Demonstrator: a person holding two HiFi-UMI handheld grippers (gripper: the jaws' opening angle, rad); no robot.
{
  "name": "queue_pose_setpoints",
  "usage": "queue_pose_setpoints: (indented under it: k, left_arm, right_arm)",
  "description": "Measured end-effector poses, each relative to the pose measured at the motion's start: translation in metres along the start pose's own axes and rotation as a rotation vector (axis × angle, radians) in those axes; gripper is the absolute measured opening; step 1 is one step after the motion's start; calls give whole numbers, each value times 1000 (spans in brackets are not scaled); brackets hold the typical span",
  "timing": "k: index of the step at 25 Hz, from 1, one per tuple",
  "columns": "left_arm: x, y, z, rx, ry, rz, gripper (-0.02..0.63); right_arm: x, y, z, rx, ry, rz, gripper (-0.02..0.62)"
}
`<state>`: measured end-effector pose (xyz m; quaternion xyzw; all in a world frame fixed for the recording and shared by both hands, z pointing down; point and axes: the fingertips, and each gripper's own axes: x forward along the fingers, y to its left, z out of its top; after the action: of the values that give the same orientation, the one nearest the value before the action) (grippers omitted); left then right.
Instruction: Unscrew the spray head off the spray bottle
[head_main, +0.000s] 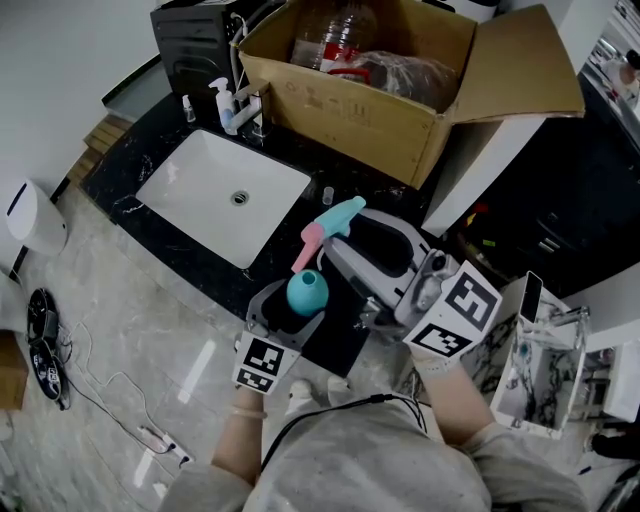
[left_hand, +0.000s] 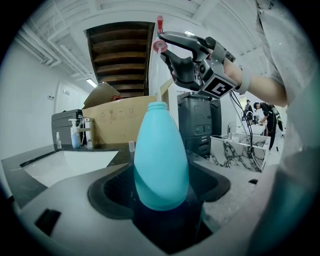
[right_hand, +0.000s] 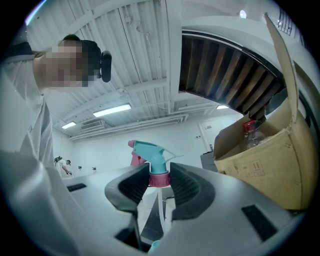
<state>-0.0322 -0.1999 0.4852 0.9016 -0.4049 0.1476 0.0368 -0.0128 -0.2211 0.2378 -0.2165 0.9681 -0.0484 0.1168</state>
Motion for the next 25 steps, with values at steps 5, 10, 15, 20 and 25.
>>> queue_pose_setpoints:
  k: [5, 10, 15, 20, 25]
  left_arm:
    - [-4, 1, 10, 10, -51, 29, 344]
    - [-12, -1, 23, 16, -91, 46, 367]
    - [-28, -3, 40, 19, -131, 49, 368]
    - [-49, 4, 59, -15, -186, 84, 367]
    - [-68, 15, 69, -63, -238, 136, 354]
  right_arm:
    - [-11, -11, -13, 9, 23, -45, 133]
    - [-22, -19, -27, 20, 39, -78, 132]
    - [-33, -27, -37, 28, 52, -108, 132]
    - [-43, -30, -44, 30, 63, -131, 133]
    - [-54, -32, -52, 20, 81, -149, 133]
